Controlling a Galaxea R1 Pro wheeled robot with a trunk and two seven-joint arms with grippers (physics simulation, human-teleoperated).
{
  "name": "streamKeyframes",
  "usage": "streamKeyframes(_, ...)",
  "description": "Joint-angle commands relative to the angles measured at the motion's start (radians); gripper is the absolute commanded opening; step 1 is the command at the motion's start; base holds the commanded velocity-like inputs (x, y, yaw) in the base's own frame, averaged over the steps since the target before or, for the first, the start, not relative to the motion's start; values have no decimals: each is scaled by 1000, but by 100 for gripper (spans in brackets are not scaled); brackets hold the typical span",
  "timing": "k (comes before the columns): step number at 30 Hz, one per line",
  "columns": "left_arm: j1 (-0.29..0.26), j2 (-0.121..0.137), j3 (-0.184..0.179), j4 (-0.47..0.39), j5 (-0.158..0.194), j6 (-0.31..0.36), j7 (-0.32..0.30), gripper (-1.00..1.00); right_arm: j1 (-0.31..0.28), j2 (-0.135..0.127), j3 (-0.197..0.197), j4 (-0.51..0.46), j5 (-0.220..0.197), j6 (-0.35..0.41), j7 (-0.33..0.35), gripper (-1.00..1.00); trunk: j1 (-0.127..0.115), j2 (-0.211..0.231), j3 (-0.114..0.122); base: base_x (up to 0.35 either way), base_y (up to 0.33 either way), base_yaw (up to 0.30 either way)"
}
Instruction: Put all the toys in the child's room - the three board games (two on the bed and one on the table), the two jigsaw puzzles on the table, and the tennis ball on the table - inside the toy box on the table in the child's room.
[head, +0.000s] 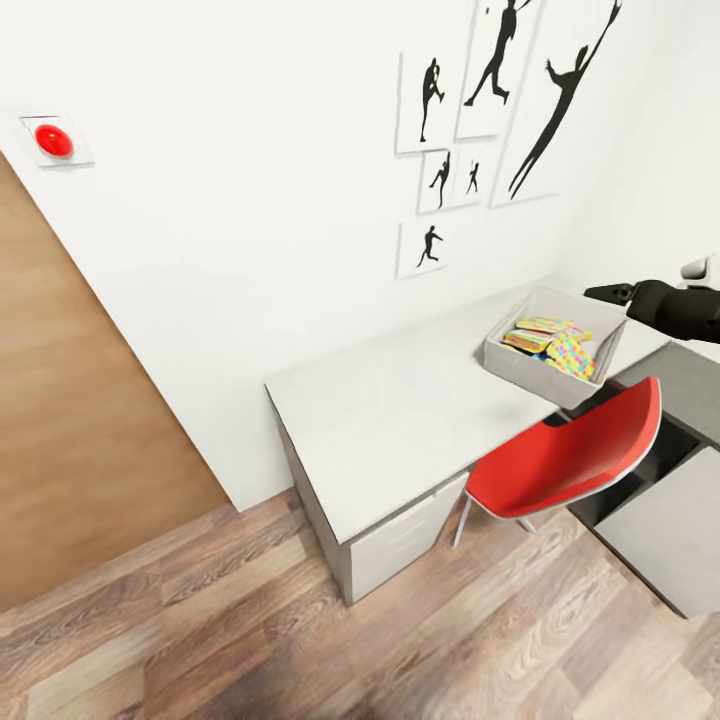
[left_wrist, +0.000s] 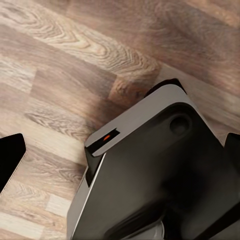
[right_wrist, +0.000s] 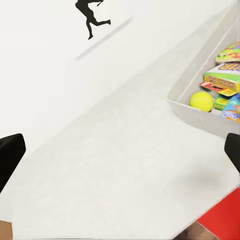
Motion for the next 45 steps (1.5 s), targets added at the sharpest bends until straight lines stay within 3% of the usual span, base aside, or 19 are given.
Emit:
streamKeyframes(1, -2, 0, 8, -2, -6, 5, -9, 100, -2, 0, -1, -1, -10, 3, -10, 100, 0, -2, 0, -146, 98, -98)
streamKeyframes(13, -2, 0, 8, -2, -7, 3, -8, 100, -78, -12, -25, -1, -6, 3, -16, 100, 0, -2, 18, -48, 32, -118)
streamKeyframes(17, -2, 0, 8, -2, -7, 3, -8, 100, -94, -50, -32, -1, -7, 3, -15, 100, 0, -2, 24, -6, 4, -132)
streamKeyframes(23, -2, 0, 8, -2, -7, 2, -8, 100, -94, -74, -47, -1, -9, 3, -15, 100, 0, -2, 32, -3, 2, -135)
streamKeyframes(40, -2, 0, 8, -2, -7, 2, -8, 100, 43, -124, -157, -1, -4, 3, -17, 100, 0, -2, 58, 0, 0, -138)
streamKeyframes(45, -2, 0, 8, -2, -7, 2, -8, 100, 142, -141, -184, -1, -3, 3, -16, 100, 0, -2, 65, 0, 0, -138)
